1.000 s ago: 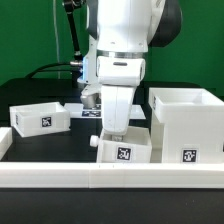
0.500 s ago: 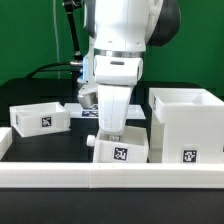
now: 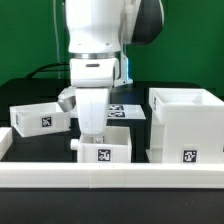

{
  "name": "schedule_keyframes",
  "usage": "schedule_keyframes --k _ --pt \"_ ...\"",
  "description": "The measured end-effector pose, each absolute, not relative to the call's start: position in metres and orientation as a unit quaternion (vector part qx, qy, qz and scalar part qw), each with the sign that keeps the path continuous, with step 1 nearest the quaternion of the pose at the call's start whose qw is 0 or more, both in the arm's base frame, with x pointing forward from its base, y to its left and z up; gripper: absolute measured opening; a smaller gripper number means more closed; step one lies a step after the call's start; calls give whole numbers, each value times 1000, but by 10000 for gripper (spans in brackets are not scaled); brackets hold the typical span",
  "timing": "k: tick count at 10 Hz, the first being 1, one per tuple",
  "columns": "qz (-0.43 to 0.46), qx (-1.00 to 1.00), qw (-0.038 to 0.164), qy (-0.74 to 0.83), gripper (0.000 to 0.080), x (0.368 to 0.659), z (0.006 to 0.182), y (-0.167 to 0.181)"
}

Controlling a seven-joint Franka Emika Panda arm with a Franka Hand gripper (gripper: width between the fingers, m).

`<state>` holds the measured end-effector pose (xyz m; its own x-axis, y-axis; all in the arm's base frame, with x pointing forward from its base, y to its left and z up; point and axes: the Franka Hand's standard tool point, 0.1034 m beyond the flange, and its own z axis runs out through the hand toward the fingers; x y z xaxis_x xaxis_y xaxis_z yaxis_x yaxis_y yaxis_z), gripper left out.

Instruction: Assemble drawer

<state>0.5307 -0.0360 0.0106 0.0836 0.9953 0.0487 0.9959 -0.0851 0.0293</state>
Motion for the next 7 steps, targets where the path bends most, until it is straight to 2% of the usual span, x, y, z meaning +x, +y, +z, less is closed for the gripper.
schedule_keyframes --k 7 --pt "-26 -737 11 -675 41 540 15 -16"
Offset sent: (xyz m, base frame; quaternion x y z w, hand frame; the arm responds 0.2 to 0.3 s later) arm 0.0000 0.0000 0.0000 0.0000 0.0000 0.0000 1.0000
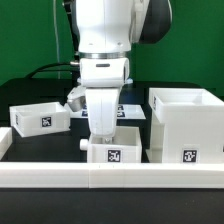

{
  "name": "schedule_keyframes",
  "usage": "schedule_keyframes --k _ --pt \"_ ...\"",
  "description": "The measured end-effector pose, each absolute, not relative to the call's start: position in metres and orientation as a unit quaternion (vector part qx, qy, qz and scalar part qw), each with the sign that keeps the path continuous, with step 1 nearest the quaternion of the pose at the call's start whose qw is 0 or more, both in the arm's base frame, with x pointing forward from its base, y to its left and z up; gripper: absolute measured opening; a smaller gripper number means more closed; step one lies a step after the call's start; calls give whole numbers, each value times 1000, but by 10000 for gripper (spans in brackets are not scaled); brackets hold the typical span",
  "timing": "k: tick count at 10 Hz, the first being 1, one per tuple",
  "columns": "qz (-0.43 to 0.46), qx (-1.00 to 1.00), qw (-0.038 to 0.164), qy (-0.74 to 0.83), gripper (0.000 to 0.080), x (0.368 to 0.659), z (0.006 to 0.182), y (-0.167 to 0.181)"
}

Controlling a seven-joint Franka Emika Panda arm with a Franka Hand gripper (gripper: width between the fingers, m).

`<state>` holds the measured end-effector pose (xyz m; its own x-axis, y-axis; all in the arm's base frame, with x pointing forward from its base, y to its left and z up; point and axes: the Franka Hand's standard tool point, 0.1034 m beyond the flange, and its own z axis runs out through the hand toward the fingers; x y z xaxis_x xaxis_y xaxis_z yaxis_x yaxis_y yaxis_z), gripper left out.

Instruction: Assemble drawer

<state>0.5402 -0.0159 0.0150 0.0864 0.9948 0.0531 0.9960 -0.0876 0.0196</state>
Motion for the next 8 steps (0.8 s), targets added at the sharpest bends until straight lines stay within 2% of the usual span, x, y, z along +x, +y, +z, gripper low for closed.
schedule_keyframes --k 3,8 --pt "-31 -726 9 -687 41 549 17 3" --pt "-35 -726 7 -687 41 546 13 3"
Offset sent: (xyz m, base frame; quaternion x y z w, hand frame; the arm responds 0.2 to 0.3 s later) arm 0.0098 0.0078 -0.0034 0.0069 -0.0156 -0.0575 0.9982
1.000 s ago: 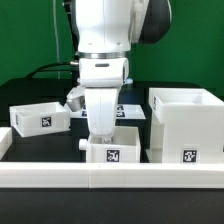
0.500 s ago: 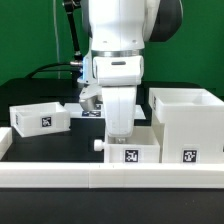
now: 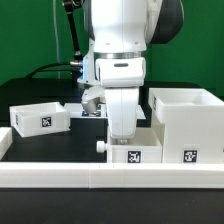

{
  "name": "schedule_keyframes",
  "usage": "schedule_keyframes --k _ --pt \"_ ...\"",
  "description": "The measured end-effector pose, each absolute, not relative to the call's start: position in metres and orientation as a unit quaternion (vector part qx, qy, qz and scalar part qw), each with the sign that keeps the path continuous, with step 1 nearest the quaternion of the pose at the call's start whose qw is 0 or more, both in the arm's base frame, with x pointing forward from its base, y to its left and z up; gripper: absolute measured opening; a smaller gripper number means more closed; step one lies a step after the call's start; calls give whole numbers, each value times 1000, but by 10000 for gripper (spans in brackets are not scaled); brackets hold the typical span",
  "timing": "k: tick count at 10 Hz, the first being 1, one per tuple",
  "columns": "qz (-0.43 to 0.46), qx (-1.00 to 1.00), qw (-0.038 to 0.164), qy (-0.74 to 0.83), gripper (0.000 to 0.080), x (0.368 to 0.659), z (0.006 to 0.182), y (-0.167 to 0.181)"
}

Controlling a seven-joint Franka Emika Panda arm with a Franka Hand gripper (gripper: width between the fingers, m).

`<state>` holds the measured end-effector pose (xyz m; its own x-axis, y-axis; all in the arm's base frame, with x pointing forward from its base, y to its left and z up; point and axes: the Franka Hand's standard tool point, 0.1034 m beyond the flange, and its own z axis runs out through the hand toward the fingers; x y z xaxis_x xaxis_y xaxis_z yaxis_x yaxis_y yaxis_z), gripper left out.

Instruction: Assemble drawer

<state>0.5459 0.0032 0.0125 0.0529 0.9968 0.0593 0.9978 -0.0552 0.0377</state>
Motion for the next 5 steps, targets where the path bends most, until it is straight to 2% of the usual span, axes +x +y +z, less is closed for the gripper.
schedule_keyframes --k 5 --pt "-28 -722 9 -692 41 543 10 1"
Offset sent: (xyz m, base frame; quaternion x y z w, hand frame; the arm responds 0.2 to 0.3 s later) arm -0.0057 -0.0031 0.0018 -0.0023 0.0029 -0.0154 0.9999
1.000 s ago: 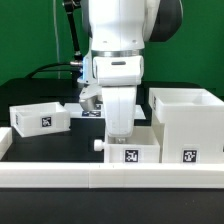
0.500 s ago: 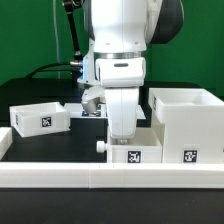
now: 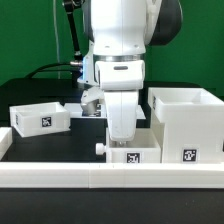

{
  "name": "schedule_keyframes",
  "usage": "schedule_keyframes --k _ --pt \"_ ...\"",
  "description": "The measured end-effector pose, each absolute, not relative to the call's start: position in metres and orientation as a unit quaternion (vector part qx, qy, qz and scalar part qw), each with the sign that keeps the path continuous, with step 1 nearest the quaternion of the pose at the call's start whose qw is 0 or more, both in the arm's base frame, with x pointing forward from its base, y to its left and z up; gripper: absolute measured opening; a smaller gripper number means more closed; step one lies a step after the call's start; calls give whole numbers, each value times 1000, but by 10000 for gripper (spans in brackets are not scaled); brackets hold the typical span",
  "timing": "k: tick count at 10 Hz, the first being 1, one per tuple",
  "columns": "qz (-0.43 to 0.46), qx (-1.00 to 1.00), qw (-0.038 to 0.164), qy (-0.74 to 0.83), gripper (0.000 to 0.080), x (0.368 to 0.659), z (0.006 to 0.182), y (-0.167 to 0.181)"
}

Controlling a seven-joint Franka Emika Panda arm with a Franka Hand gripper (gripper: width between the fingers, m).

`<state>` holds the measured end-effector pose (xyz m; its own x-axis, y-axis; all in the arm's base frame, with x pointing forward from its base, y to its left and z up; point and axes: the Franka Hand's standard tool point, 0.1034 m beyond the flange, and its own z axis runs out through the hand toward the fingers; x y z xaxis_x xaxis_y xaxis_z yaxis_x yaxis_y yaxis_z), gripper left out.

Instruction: Assemble drawer

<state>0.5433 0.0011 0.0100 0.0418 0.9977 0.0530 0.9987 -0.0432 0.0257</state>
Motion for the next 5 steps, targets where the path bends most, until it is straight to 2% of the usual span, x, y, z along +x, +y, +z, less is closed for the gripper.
schedule_keyframes --k 5 --pt "-34 -718 3 -695 41 544 10 2"
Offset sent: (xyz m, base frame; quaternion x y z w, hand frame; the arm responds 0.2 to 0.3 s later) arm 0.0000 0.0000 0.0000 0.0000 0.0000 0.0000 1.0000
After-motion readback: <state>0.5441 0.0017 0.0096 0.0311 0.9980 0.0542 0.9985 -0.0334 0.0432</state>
